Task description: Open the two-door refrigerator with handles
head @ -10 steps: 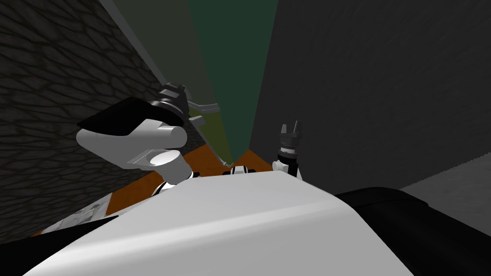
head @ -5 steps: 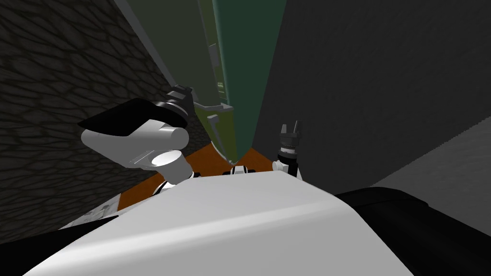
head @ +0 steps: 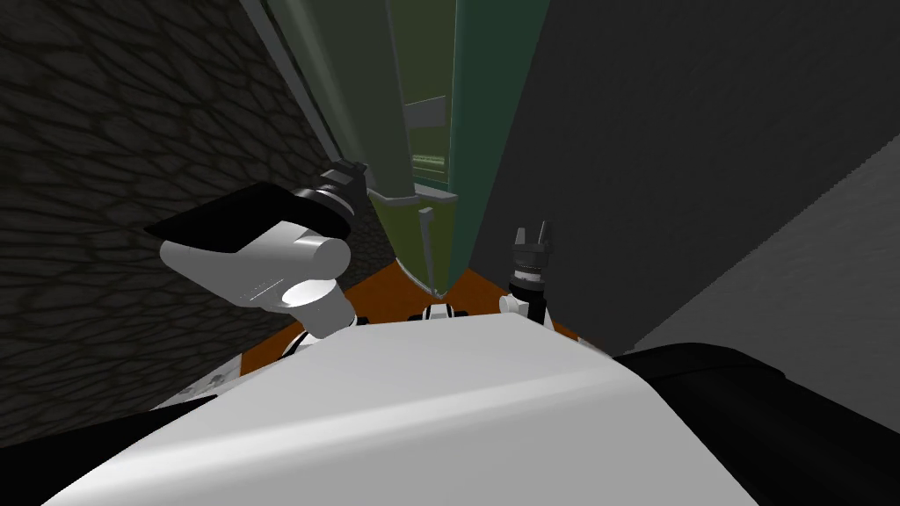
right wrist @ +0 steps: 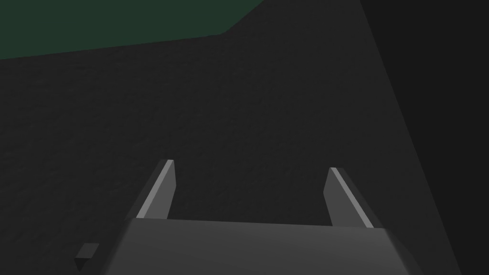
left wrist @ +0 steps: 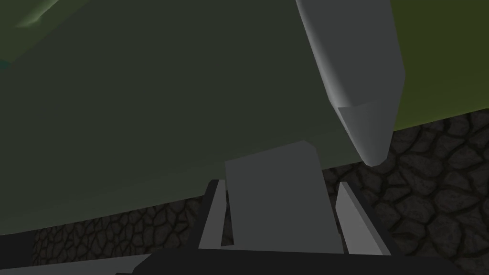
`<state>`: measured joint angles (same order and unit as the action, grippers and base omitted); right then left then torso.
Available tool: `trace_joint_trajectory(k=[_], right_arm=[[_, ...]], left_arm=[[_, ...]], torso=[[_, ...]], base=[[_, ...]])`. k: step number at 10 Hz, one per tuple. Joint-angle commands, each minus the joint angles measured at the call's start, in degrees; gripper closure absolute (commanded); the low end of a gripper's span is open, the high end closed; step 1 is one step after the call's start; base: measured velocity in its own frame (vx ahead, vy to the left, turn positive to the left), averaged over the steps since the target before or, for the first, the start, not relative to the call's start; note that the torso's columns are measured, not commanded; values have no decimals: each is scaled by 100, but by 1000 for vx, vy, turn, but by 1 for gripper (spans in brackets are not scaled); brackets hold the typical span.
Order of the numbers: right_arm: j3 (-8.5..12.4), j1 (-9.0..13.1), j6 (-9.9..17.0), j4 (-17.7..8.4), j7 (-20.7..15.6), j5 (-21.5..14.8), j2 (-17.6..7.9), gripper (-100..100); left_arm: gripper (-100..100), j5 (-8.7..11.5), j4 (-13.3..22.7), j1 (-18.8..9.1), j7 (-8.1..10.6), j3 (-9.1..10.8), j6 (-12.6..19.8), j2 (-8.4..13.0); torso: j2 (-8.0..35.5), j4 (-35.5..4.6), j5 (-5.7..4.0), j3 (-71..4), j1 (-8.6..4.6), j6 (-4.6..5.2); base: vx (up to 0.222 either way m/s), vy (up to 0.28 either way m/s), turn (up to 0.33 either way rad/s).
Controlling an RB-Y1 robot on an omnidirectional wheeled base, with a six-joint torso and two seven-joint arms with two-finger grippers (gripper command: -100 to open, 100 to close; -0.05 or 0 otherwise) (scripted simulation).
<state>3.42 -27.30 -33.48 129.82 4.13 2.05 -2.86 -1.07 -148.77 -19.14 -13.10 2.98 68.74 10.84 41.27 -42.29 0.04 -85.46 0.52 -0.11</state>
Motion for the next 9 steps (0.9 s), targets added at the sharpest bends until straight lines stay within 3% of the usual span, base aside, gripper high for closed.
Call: trace_joint_trajectory(k=[1,2,4,6,7,8,9], right_arm=[[0,0,0,0,0,0,0,0],[0,0,0,0,0,0,0,0],[0,0,0,0,0,0,0,0],[0,0,0,0,0,0,0,0],[-1,-1,0,0,0,0,2,0],[-2,2,0,1,0,0,2,0],[-2,0,0,1,0,0,2,0]], left_arm=[[100,244,-50,-87,-3,-36,-24,64],[100,244,-50,-87,-3,-36,-24,64],[100,461,-106,-114,2,-169,24,75],[100,476,-114,-70,14,-217,76,55],[100,771,163,11,10,-29,-225,344],[100,879,257,11,10,-29,-311,447],[100,1079,424,96,9,166,-470,641]], torso=[[2,1,-4,-1,-1,4],[3,0,-1,1,5,7],[31,2,-2,25,-12,3],[18,6,5,13,-2,1],[15,23,-10,23,-80,6],[19,39,-6,27,-60,19],[18,41,9,30,-26,8]], base=[[-104,322,-92],[-109,285,-48],[-92,347,-80],[-80,237,-28],[-102,148,-289],[-123,178,-229],[-176,250,-312]])
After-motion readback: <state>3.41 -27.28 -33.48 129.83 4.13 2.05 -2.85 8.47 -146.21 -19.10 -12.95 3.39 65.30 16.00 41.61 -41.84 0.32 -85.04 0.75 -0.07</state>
